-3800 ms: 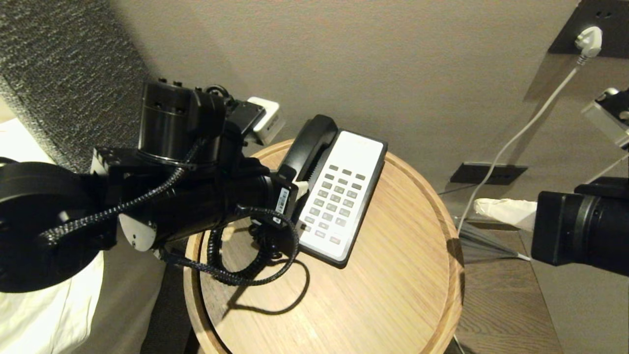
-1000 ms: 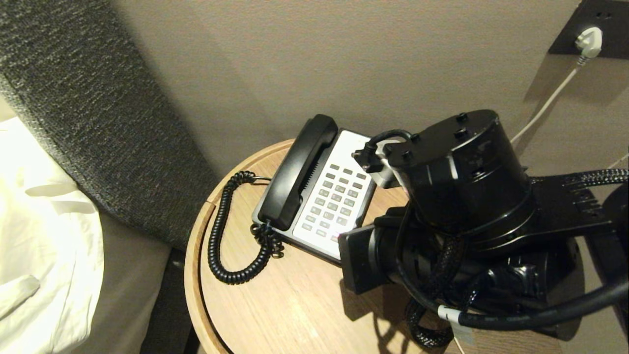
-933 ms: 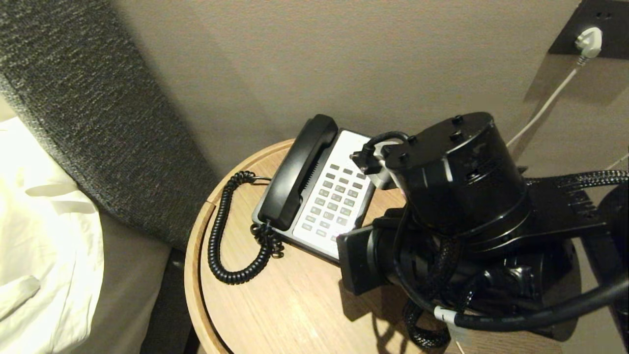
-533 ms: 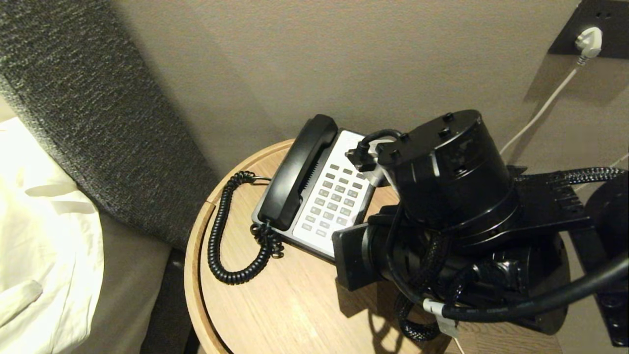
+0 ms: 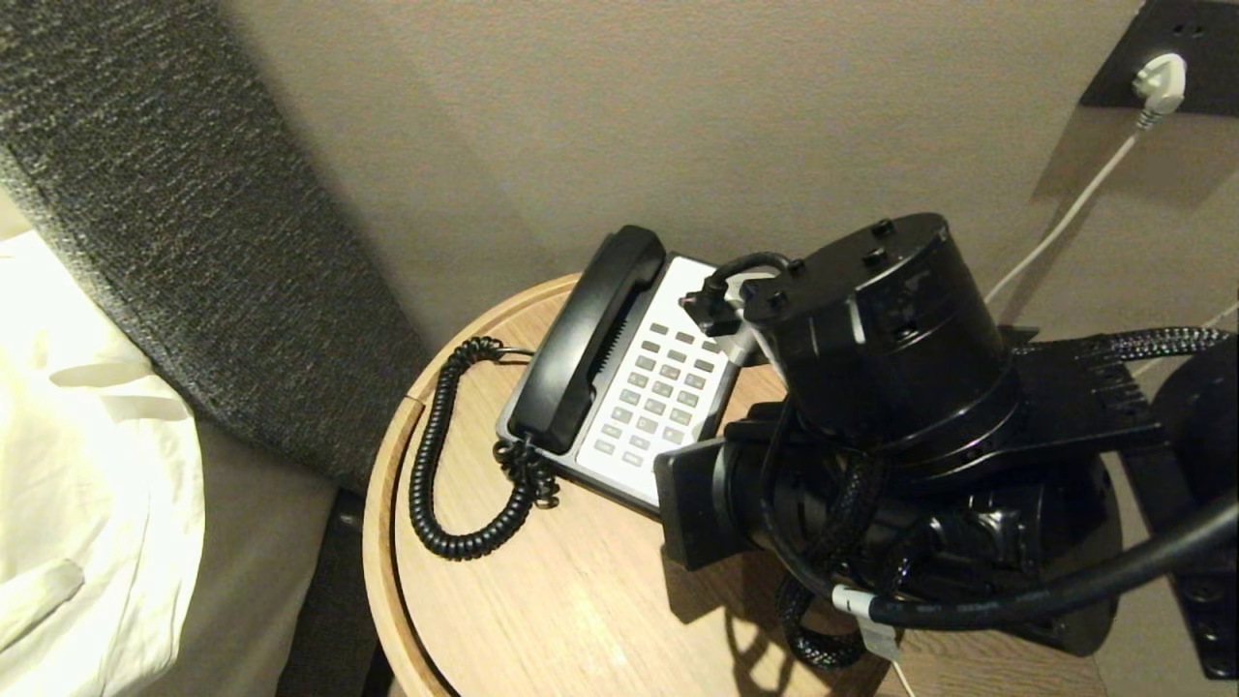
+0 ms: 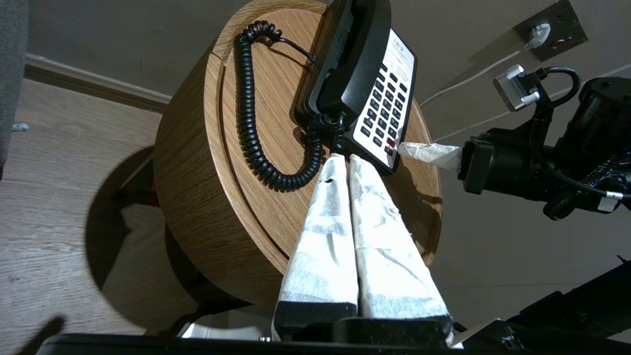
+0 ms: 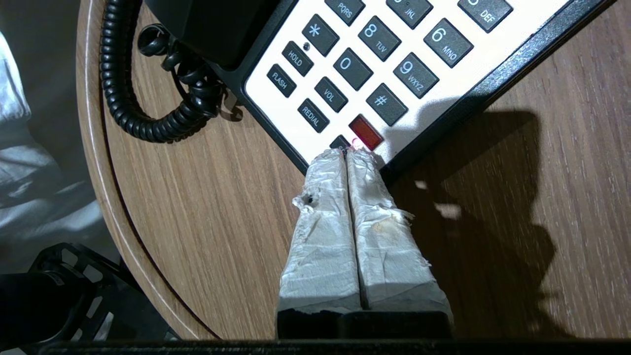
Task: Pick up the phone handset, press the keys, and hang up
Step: End the call using the dial pad
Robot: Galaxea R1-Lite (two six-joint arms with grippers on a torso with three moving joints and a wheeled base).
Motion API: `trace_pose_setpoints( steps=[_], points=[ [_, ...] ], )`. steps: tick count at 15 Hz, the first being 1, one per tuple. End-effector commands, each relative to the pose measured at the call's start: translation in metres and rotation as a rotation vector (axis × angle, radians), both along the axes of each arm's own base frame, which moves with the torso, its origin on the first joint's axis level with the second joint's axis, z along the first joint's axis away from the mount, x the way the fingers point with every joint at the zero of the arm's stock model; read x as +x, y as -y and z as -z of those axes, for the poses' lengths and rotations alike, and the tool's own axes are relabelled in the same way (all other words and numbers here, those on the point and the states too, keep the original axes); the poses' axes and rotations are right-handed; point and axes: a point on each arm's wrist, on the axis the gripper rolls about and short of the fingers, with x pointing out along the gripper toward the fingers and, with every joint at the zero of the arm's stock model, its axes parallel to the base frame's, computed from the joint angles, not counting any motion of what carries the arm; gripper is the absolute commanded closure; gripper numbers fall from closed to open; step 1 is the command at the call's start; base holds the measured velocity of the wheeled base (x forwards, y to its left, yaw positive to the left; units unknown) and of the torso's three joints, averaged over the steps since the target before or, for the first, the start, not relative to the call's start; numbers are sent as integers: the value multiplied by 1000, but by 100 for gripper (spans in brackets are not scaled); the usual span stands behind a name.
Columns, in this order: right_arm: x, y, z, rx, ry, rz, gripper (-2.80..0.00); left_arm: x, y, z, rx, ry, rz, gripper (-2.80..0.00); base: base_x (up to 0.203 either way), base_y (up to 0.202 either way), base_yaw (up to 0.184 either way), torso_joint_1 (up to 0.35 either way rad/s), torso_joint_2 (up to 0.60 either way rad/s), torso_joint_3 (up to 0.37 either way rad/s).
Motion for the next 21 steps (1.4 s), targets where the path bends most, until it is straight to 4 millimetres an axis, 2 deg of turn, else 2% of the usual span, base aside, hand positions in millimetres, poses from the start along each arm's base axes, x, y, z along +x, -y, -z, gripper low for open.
trace_pose_setpoints(
  steps=[1,21],
  points=[
    [1,-1,2,-5,-3,5,0,0,0,0,-2,-3,-1,0,0,0,0,0,0,0],
    [13,-6,12,-15,-7,25,0,0,0,1,-1,-4,-1,0,0,0,0,0,0,0]
  ],
)
